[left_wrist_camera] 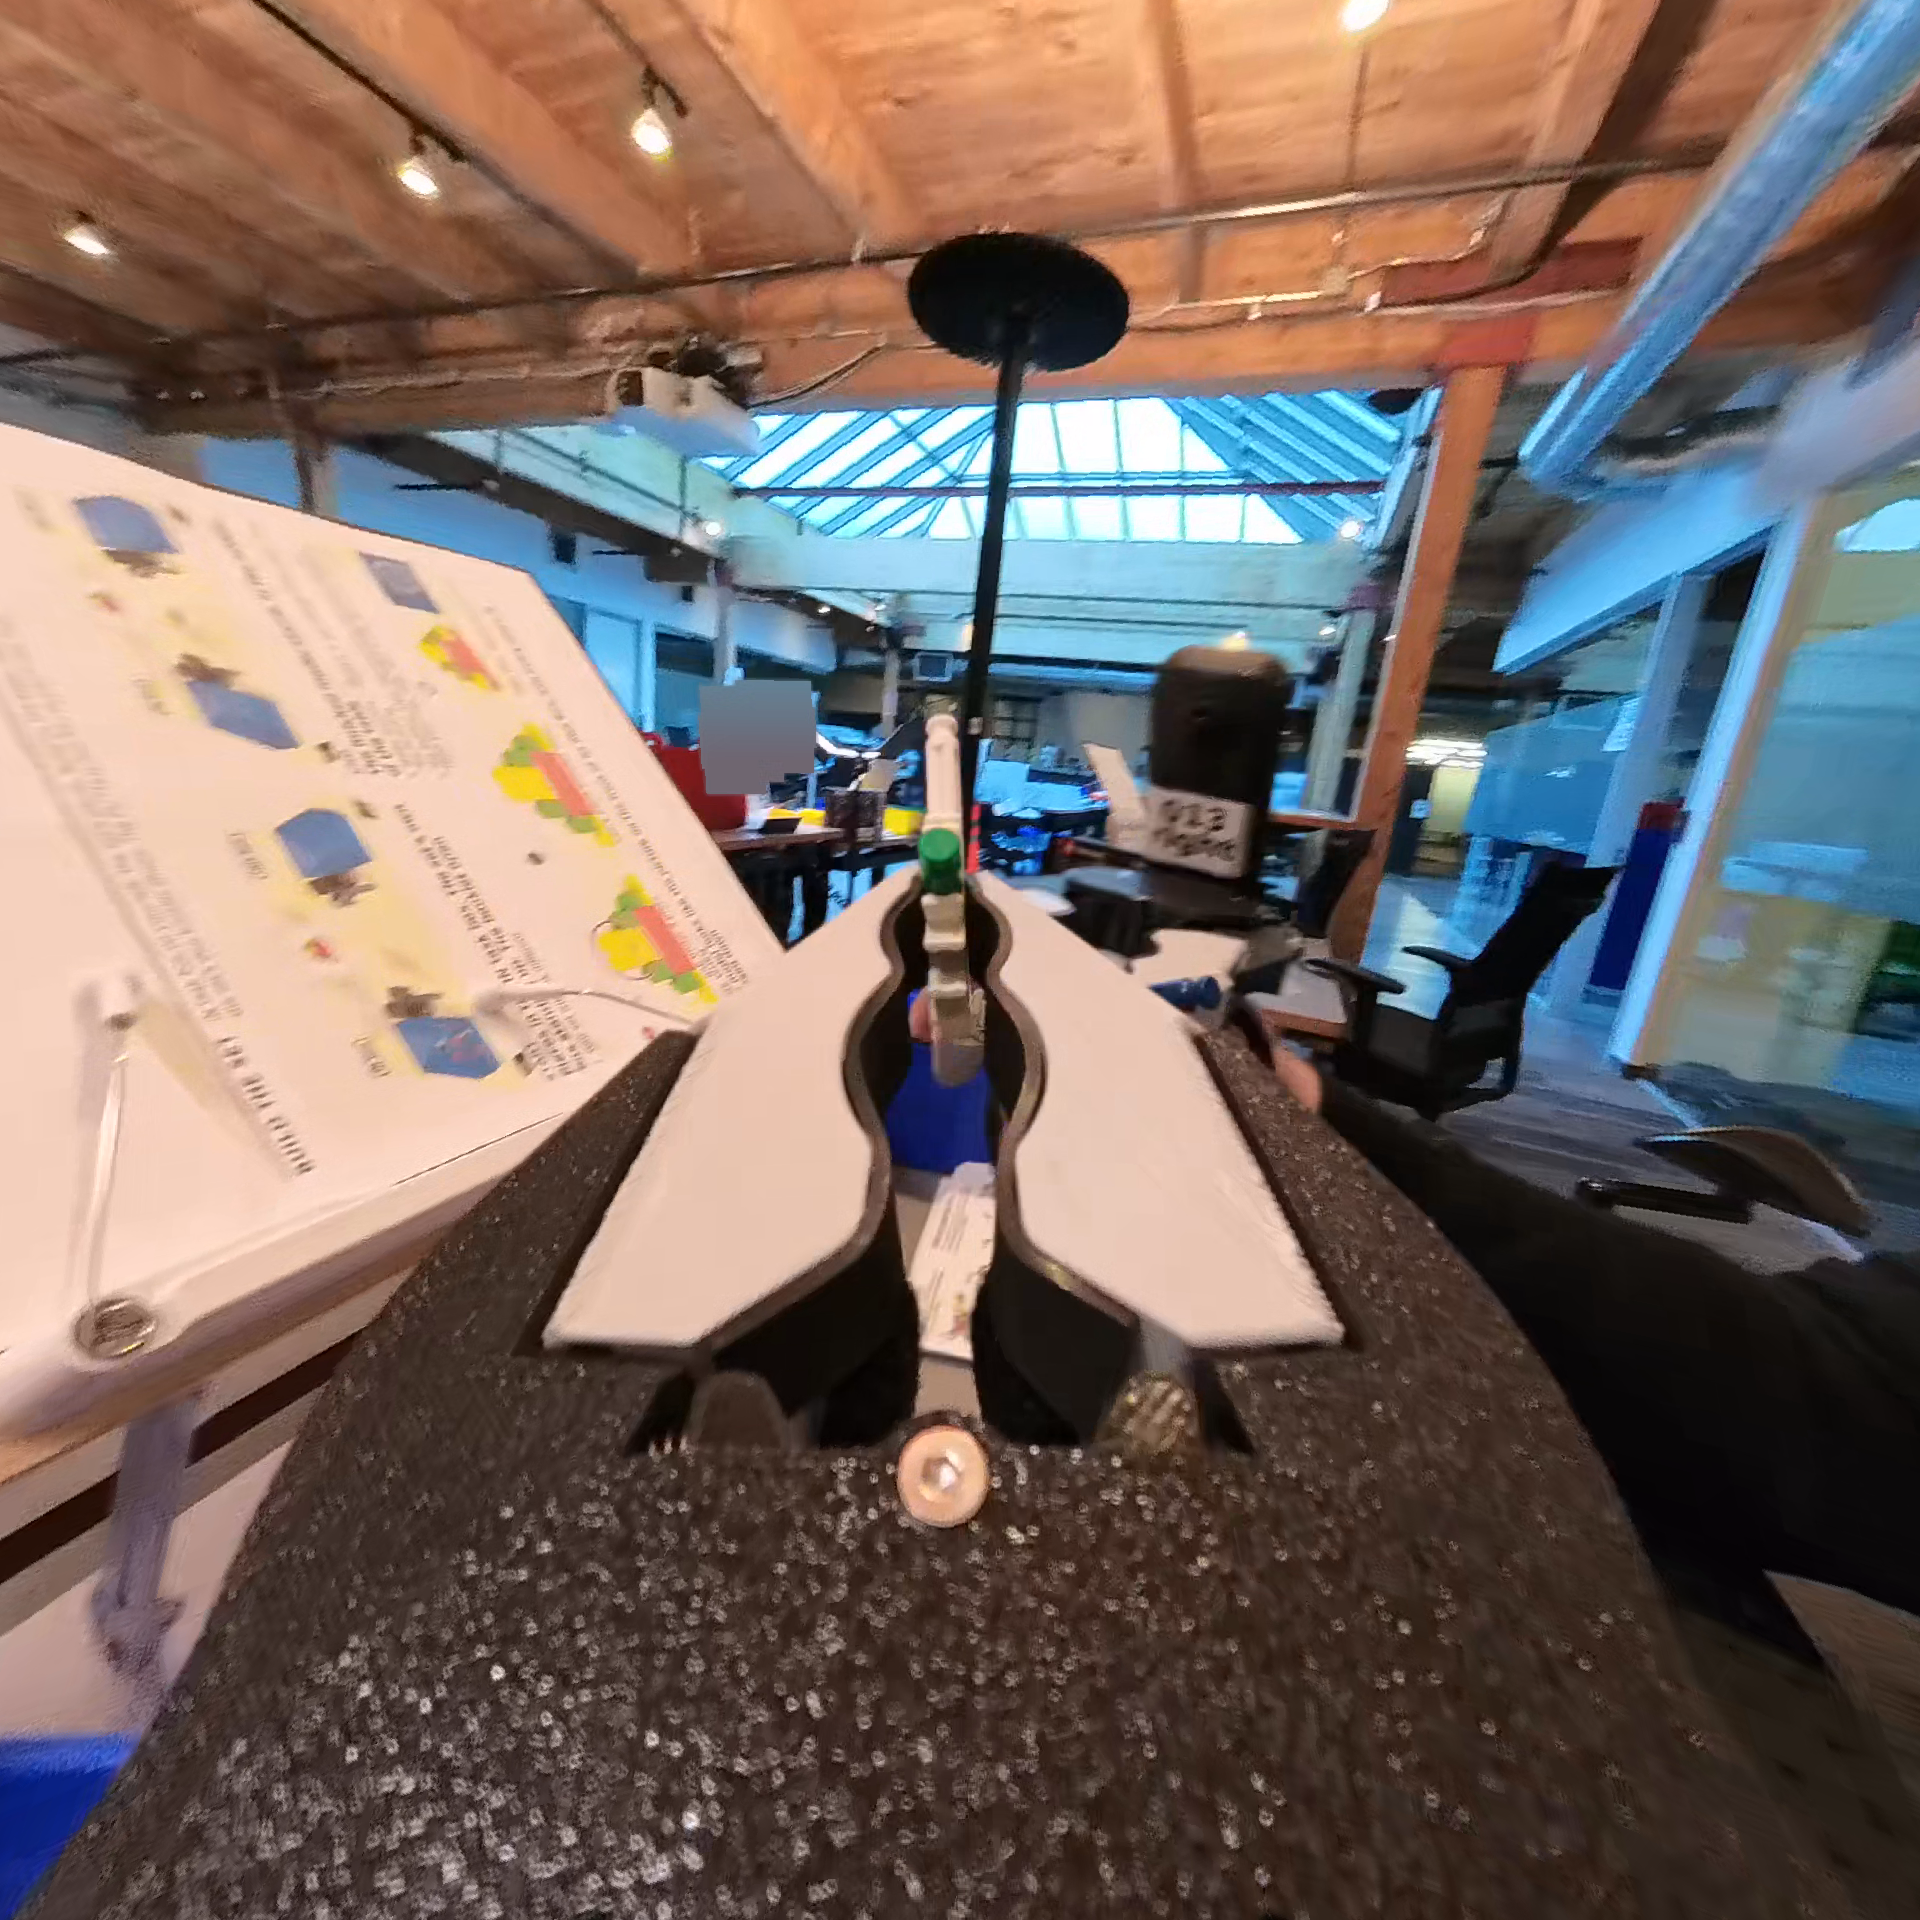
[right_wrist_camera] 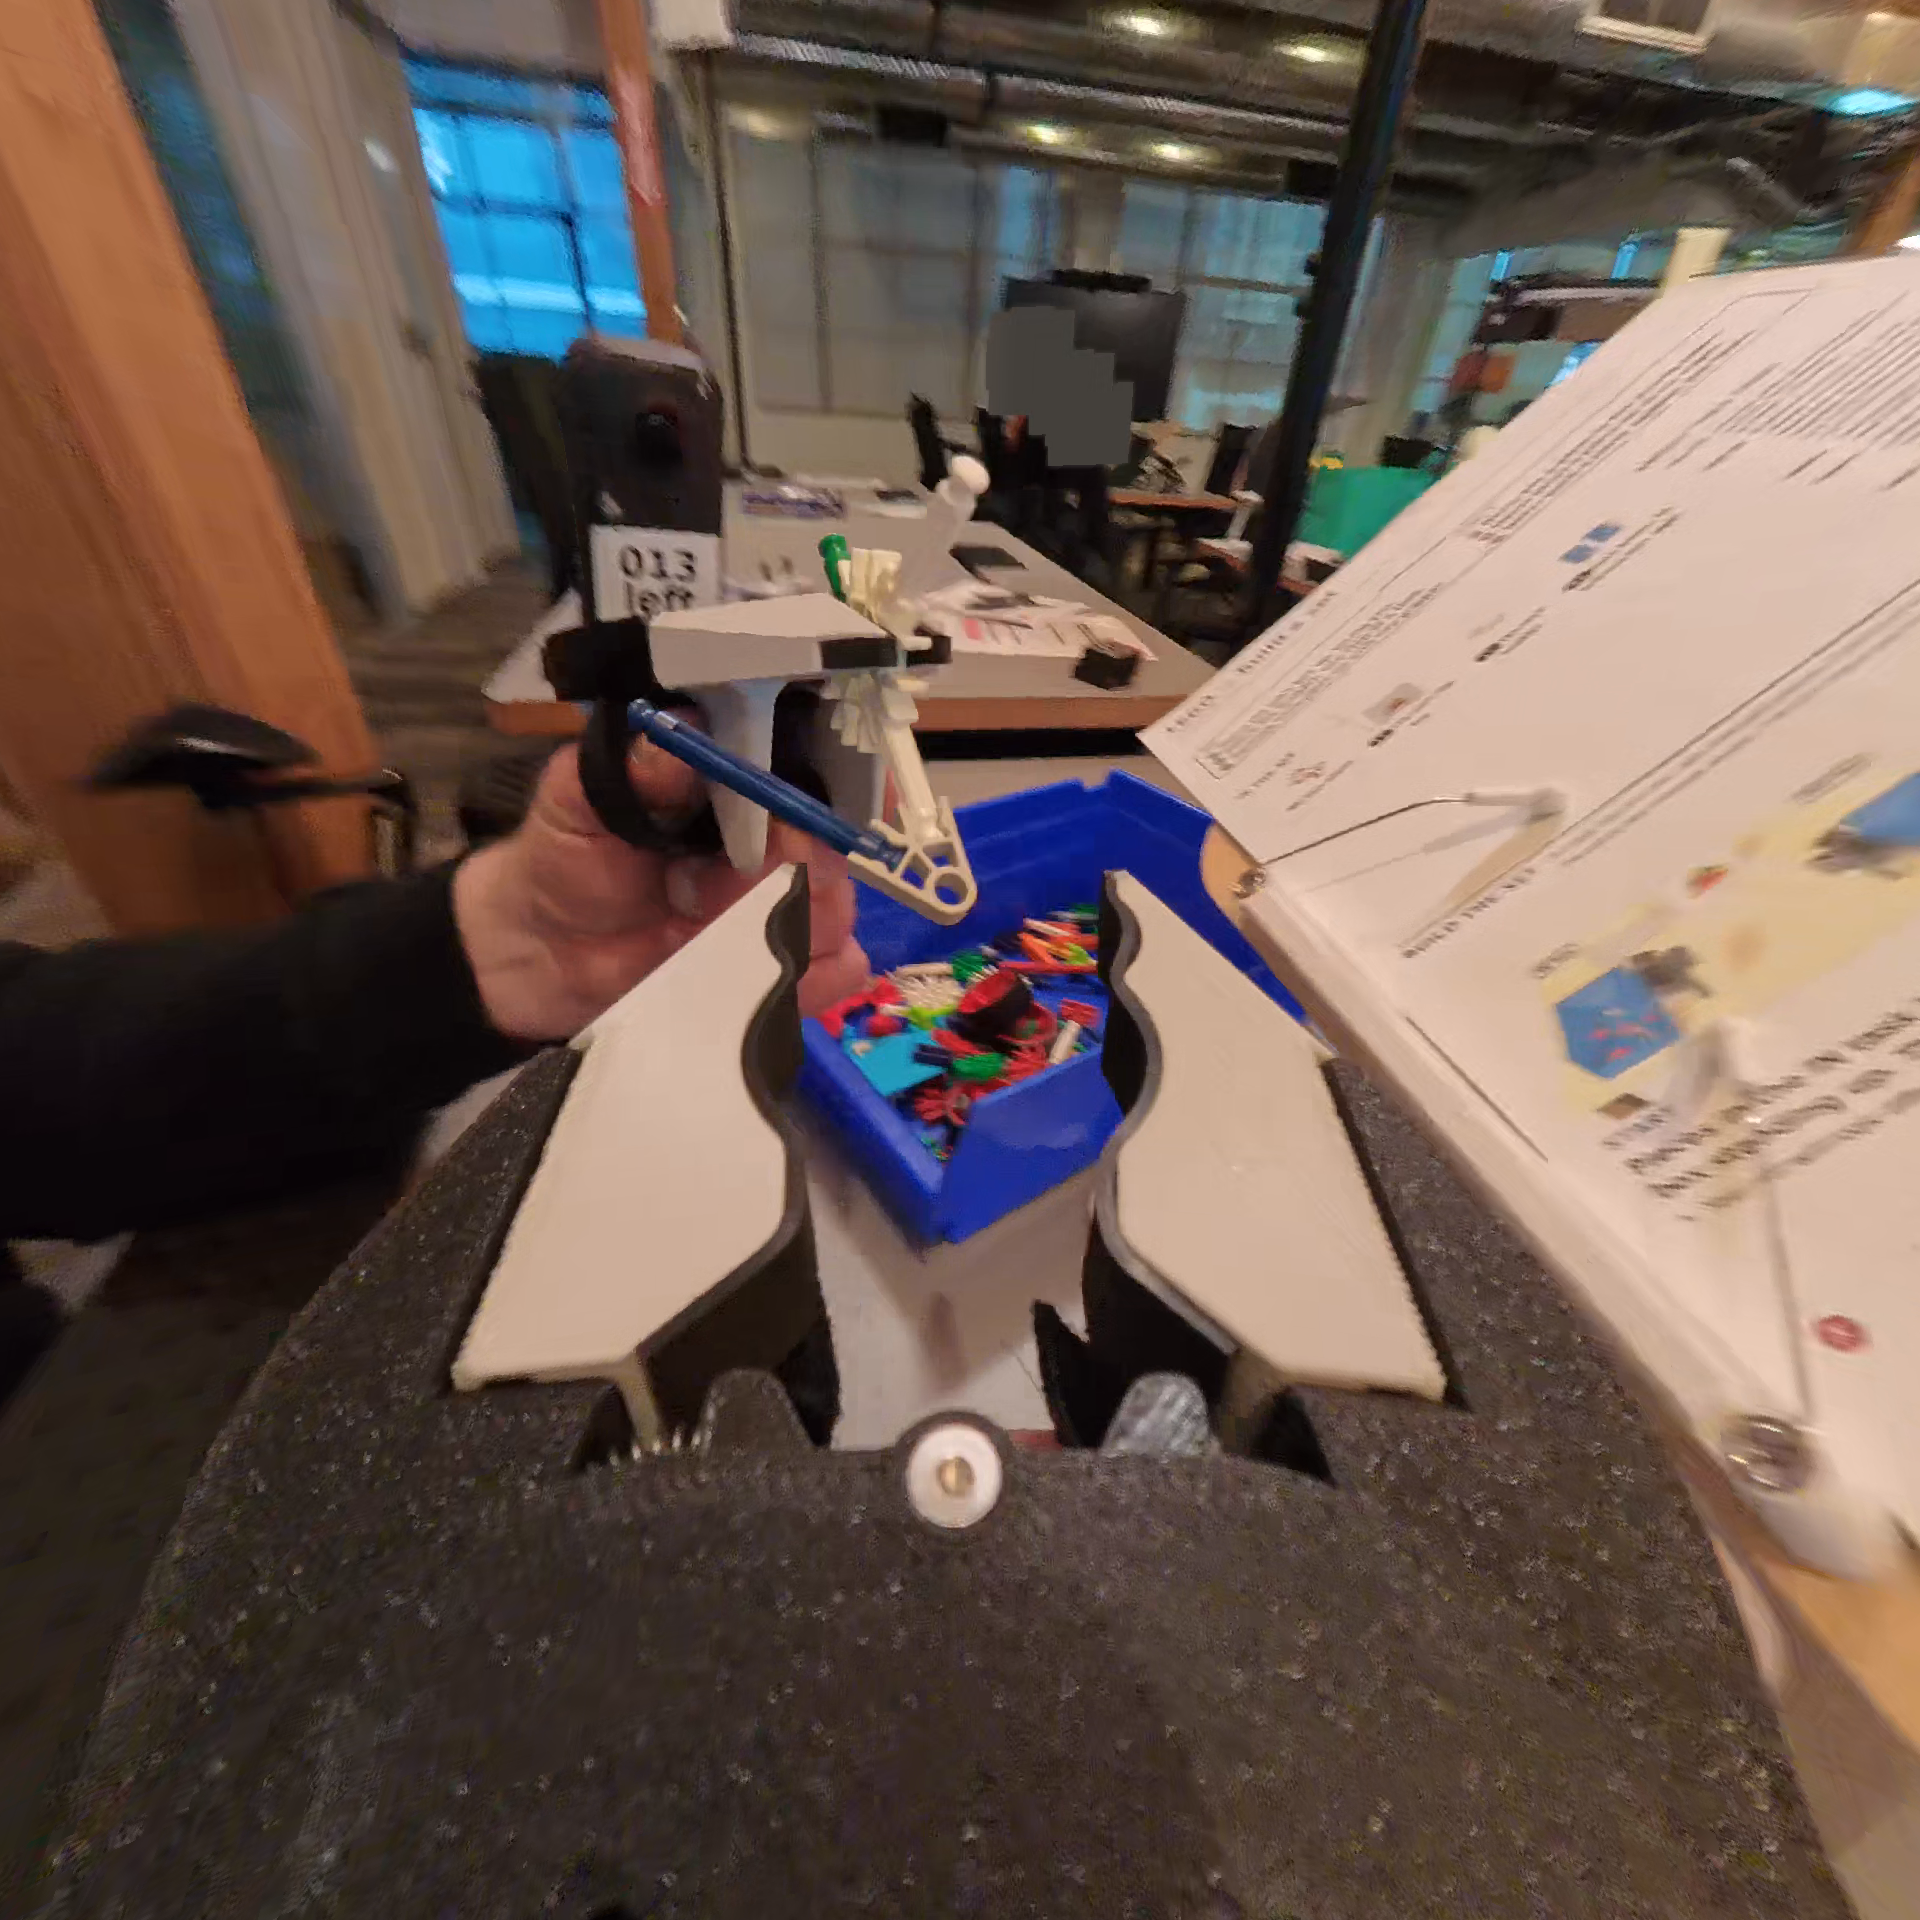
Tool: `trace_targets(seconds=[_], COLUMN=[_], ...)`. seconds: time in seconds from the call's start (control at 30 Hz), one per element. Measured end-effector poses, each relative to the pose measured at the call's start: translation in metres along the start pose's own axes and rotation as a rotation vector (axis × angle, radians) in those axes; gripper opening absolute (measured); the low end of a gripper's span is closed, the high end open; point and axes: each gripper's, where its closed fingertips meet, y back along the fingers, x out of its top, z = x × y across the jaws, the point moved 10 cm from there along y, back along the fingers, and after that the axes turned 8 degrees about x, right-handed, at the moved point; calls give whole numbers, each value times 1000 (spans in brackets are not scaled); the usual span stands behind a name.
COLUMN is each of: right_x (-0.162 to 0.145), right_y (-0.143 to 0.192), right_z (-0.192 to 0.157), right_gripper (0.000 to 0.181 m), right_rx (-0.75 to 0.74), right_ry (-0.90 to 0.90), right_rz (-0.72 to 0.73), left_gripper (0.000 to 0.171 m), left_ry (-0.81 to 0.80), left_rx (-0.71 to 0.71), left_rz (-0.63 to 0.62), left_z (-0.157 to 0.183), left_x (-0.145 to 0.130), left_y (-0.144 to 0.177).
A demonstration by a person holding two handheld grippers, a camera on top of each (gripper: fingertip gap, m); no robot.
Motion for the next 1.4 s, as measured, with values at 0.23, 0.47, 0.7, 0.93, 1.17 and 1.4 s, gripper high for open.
trace_targets(seconds=[0.23, 0.47, 0.7, 0.93, 1.17, 1.4], right_x=[-4, -1, -4, -1, 0, 8], right_y=[-10, -9, -8, -12, -13, -14], right_z=[-6, -12, -17, -22, -17, -18], right_gripper=[21, 23, 26, 20, 5, 3], right_rx=[207, 341, 603, 642, 440, 174], right_ry=[-77, -158, -279, -301, -194, -27], right_rz=[160, 252, 356, 368, 284, 175], left_gripper=[3, 3, 3, 4, 4, 8], left_ry=[105, 83, -16, -200, -367, -387], left_rx=[-125, -193, -307, -311, -199, -31], left_rz=[98, 116, 146, 119, 29, 25], left_z=[1, 7, 23, 35, 33, 22], left_x=[-4, 0, 6, 15, 17, 16], left_y=[-1, 2, 6, 15, 21, 16])
